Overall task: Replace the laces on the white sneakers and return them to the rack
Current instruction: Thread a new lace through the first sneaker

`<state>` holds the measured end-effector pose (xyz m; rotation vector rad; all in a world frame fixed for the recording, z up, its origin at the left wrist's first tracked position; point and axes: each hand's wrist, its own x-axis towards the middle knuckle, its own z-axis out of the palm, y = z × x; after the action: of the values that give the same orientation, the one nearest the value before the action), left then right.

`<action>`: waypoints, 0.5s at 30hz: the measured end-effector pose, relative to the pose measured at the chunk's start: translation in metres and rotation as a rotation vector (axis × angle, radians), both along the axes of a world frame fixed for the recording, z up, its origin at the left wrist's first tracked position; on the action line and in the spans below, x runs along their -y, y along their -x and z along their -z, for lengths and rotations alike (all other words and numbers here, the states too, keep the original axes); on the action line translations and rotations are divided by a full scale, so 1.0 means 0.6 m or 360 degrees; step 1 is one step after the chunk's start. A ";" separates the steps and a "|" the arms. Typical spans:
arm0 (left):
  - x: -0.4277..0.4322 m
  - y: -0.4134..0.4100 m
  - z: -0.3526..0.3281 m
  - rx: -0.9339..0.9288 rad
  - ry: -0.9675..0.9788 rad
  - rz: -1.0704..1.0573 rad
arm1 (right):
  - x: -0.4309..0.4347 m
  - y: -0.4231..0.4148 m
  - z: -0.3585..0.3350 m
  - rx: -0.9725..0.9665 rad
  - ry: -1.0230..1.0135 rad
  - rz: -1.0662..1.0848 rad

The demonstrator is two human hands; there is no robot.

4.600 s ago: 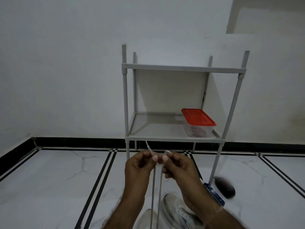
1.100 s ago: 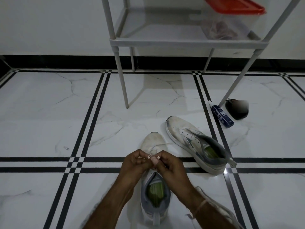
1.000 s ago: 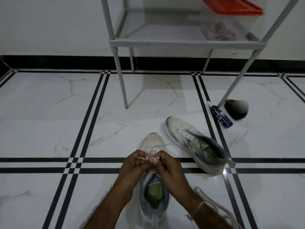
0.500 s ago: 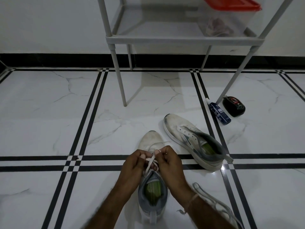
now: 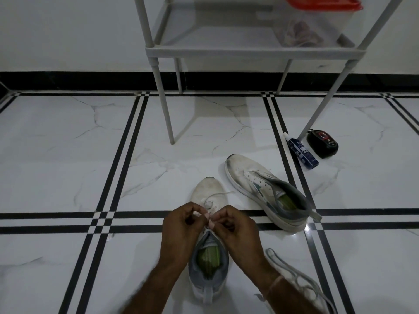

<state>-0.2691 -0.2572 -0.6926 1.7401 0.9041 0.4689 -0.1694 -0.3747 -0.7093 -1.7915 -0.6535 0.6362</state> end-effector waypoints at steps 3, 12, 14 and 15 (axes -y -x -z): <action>-0.006 0.009 0.008 -0.0095 -0.0267 0.0226 | 0.008 -0.002 -0.009 0.0080 -0.0006 -0.0084; -0.045 0.008 -0.022 -0.0400 0.0773 0.0524 | -0.006 0.003 0.009 -0.0039 -0.0107 0.0006; -0.048 0.009 -0.015 -0.0418 0.0802 0.0395 | -0.001 0.013 0.009 0.0229 -0.0129 0.0076; -0.047 0.012 -0.014 -0.0418 0.0805 0.0364 | 0.004 0.017 0.007 0.0386 -0.0070 0.0094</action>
<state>-0.2763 -0.2288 -0.6841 1.4262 0.8974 -0.1386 -0.1796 -0.3768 -0.7132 -1.8561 -0.7682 0.3644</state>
